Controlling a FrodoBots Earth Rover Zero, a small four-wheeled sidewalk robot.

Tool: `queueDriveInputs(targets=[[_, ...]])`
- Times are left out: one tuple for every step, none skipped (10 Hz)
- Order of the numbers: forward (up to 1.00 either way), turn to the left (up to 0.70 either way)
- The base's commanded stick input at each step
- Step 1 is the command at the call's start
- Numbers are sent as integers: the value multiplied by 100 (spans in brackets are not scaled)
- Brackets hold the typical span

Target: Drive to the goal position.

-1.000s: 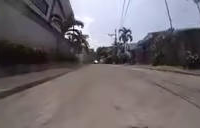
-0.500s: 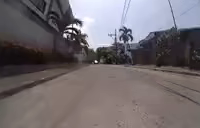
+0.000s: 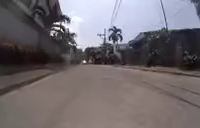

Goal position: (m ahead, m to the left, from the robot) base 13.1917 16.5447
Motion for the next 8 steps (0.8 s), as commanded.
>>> queueDriveInputs(targets=[[100, 0], [100, 0], [100, 0], [100, 0], [100, 0], [100, 0], [100, 0], [100, 0]])
